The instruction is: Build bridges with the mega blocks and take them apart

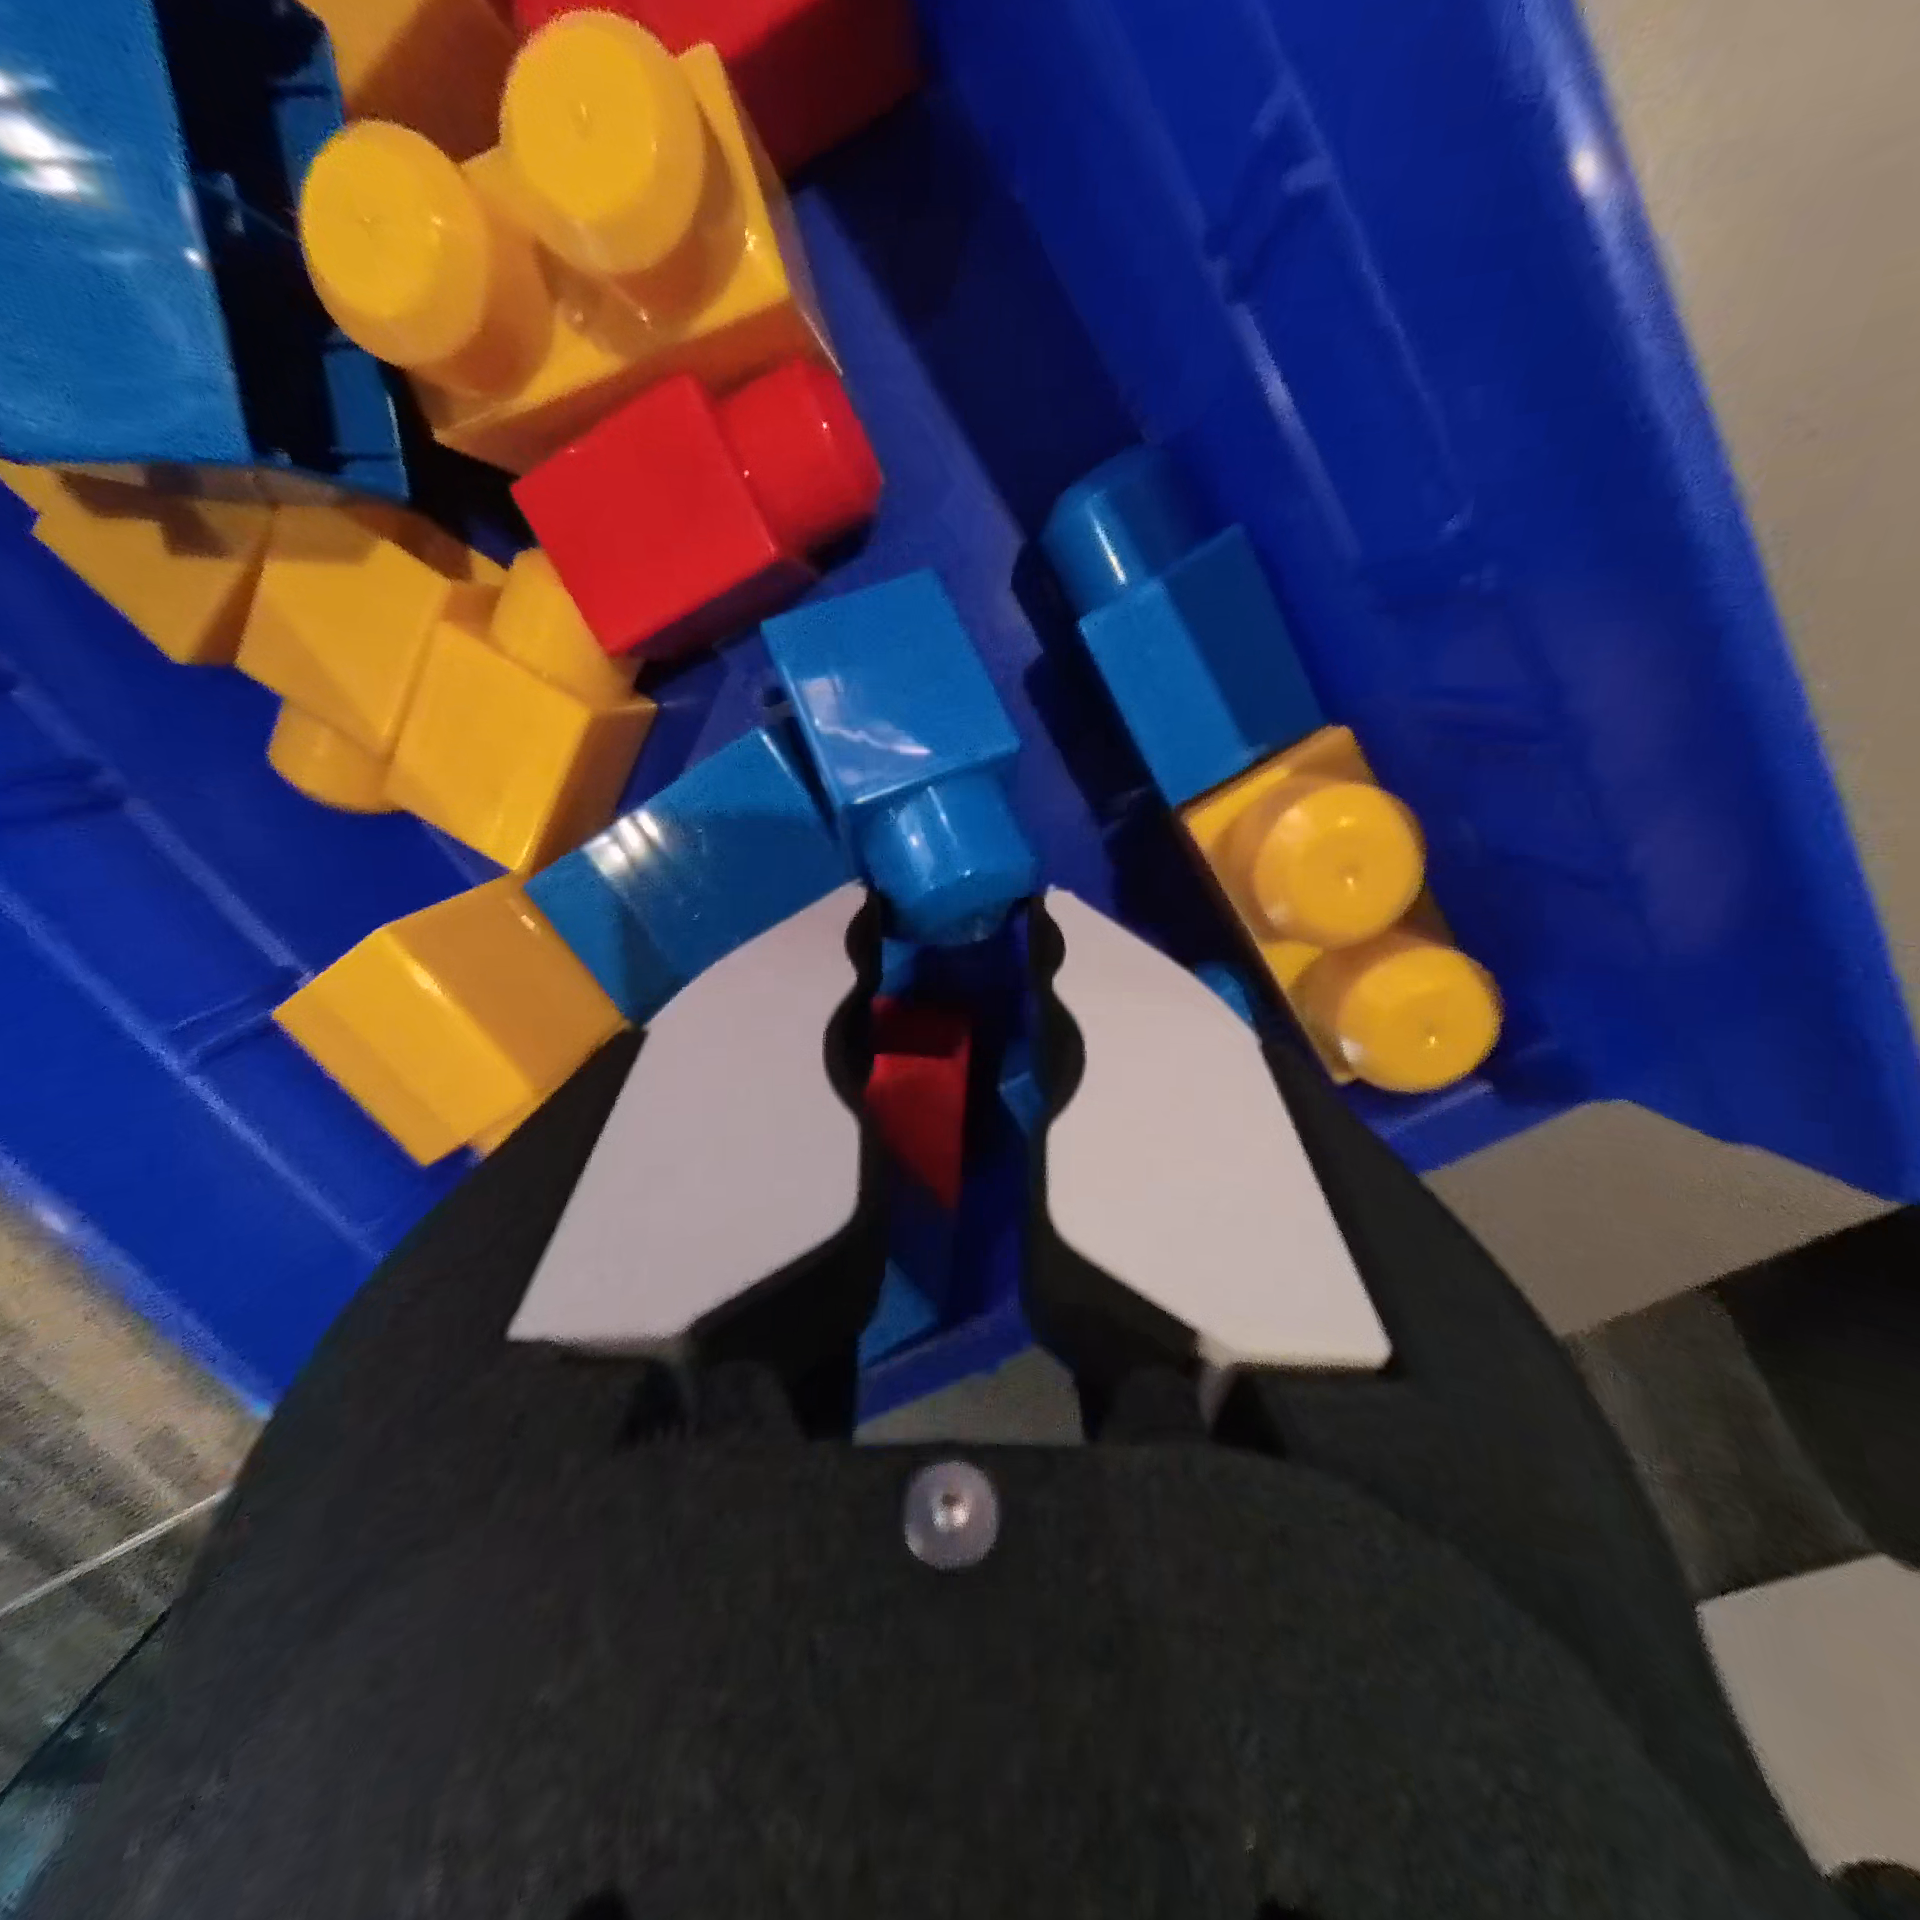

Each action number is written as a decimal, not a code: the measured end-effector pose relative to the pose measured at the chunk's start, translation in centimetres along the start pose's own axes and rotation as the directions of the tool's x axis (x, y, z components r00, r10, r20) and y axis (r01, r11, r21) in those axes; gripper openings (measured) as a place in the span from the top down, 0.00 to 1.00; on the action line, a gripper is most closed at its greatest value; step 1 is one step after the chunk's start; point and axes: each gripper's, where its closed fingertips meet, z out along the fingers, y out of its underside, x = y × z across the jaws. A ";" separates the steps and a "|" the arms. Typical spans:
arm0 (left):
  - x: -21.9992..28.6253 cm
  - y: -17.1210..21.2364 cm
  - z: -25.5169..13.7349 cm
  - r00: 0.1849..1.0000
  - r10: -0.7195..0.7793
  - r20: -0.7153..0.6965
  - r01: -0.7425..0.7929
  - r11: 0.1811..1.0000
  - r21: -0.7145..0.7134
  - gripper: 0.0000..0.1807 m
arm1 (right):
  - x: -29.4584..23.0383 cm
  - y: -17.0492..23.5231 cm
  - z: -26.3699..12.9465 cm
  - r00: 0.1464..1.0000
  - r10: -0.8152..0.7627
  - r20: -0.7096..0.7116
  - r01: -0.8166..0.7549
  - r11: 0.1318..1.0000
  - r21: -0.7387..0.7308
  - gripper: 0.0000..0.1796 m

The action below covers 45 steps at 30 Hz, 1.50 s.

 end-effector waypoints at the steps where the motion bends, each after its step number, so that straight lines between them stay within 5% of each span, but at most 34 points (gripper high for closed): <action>1: 0.0 -0.1 -0.4 1.000 0.013 0.008 -0.013 1.000 -0.012 0.85 | -0.1 0.0 0.1 1.000 0.002 0.004 -0.002 1.000 0.003 0.37; 12: 0.5 -3.3 -4.7 0.993 0.112 0.048 -0.109 0.992 -0.067 0.85 | 0.0 0.1 -0.7 1.000 0.010 -0.007 -0.009 1.000 0.012 0.37; 20: 5.8 -11.3 -8.8 0.943 0.331 -0.030 -0.331 0.929 -0.165 0.85 | -0.6 -0.2 -1.4 1.000 0.001 -0.004 -0.001 1.000 0.020 0.37; 31: 16.5 -23.4 -6.7 0.769 0.620 -0.158 -0.631 0.692 -0.352 0.85 | -0.4 -0.7 -5.8 0.998 -0.016 -0.057 0.018 0.999 0.035 0.37; 39: 27.3 -24.4 -3.9 0.590 0.728 -0.349 -0.784 0.412 -0.465 0.85 | 0.2 -0.8 -9.5 0.993 -0.023 -0.112 0.028 0.999 0.043 0.37; 45: 30.8 -25.4 -0.6 0.545 0.742 -0.391 -0.793 0.305 -0.527 0.85 | 0.2 -0.6 -10.5 0.993 -0.016 -0.121 0.023 0.998 0.052 0.37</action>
